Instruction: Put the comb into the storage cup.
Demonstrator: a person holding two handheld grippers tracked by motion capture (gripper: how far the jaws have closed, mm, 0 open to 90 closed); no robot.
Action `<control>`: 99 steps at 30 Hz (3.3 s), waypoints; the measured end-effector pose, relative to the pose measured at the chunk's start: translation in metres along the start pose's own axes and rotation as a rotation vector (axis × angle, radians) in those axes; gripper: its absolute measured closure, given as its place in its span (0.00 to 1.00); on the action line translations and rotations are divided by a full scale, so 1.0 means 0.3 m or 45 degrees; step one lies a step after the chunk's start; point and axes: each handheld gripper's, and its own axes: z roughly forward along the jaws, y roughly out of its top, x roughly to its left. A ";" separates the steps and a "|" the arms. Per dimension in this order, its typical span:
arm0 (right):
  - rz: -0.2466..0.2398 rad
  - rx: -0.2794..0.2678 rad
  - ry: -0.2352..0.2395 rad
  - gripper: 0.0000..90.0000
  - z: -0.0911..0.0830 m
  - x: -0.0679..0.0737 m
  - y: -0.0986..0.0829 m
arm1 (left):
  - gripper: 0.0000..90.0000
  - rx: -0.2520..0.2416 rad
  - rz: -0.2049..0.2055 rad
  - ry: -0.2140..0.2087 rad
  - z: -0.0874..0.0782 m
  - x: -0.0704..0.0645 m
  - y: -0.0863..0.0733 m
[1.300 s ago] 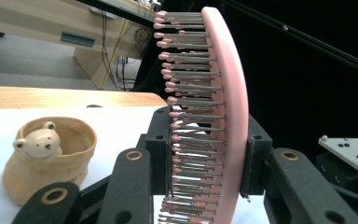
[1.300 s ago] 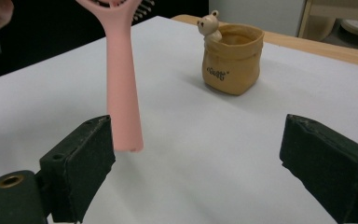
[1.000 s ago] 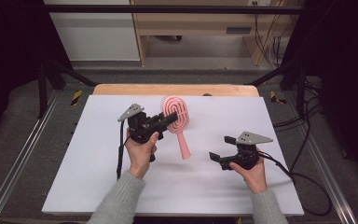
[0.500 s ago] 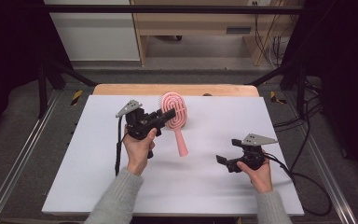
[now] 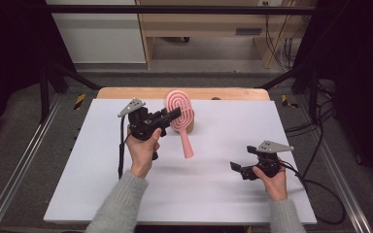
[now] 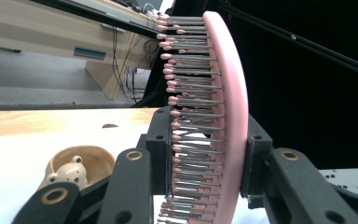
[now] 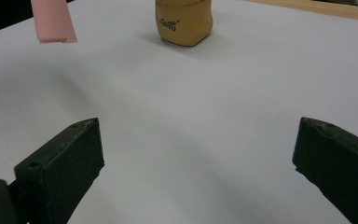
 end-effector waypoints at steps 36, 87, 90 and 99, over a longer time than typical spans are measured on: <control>0.003 0.001 0.020 0.02 -0.012 -0.009 -0.013 | 0.71 -0.036 -0.009 0.034 0.060 0.017 0.081; 0.002 -0.007 0.020 0.02 -0.016 -0.010 -0.011 | 0.71 -0.092 -0.003 0.118 0.212 0.075 0.207; -0.004 -0.005 0.021 0.02 -0.015 -0.011 -0.012 | 0.71 -0.086 -0.003 0.125 0.221 0.083 0.204; 0.000 -0.006 0.020 0.02 -0.016 -0.010 -0.012 | 0.71 -0.084 0.002 0.151 0.244 0.105 0.209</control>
